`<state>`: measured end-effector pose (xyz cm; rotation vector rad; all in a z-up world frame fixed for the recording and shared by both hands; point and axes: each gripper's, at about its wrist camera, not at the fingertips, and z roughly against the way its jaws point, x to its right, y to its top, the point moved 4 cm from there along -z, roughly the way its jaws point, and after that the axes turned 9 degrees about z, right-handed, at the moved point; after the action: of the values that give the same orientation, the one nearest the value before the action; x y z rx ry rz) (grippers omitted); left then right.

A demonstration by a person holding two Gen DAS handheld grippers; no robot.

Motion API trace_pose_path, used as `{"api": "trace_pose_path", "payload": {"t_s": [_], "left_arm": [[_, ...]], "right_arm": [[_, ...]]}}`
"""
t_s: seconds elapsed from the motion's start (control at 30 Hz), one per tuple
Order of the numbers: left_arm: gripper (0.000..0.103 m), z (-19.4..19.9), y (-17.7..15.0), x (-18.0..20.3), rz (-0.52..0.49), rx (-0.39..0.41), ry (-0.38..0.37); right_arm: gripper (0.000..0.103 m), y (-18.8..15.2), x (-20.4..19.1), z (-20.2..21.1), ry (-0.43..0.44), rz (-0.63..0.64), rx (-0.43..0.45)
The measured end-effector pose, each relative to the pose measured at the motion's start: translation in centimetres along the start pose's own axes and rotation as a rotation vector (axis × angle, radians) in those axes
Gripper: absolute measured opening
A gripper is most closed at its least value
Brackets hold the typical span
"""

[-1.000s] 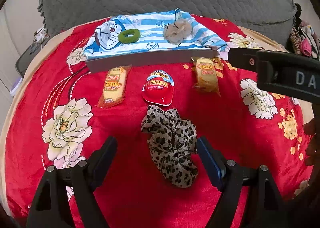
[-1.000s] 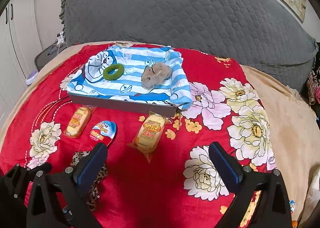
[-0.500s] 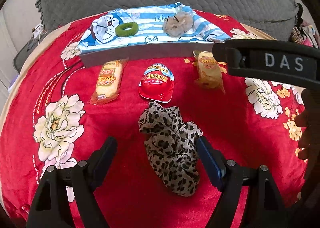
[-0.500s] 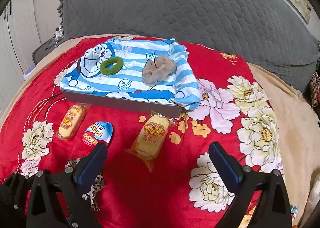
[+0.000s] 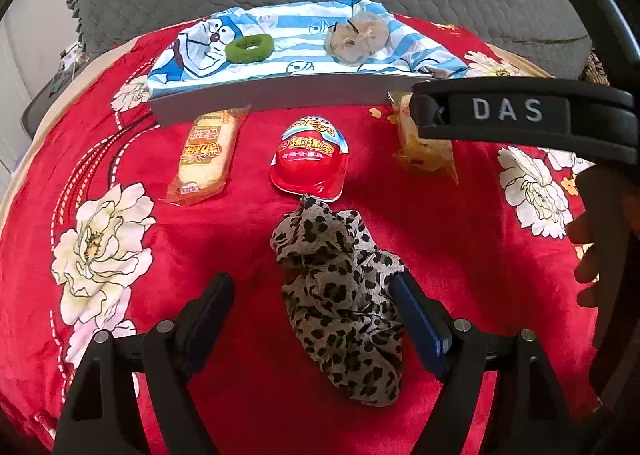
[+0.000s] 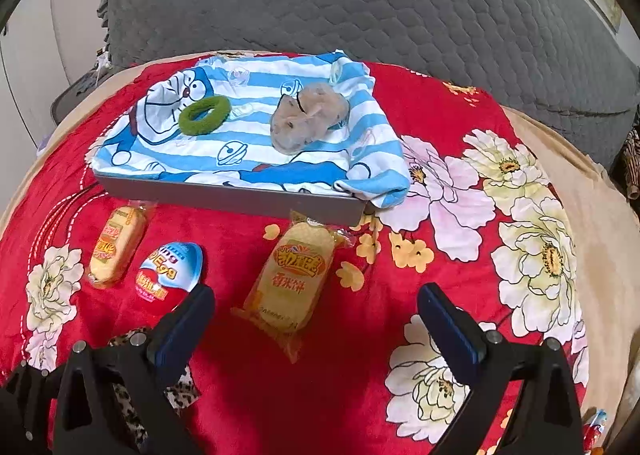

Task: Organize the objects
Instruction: 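Move the left tool to the leopard scrunchie while the right tool approaches the yellow bread packet, then grasp the leopard scrunchie with the left tool while the right tool grasps the bread packet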

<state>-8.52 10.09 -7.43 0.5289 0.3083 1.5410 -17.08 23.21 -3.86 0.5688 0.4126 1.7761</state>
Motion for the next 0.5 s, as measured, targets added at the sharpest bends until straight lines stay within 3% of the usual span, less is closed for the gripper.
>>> {"api": "trace_pose_path", "payload": {"t_s": [0.5], "left_arm": [[0.082,-1.2,0.3,0.2,0.02,-0.012,-0.011]], "right_arm": [[0.102,0.5,0.3,-2.4,-0.006,-0.017,-0.025]]}}
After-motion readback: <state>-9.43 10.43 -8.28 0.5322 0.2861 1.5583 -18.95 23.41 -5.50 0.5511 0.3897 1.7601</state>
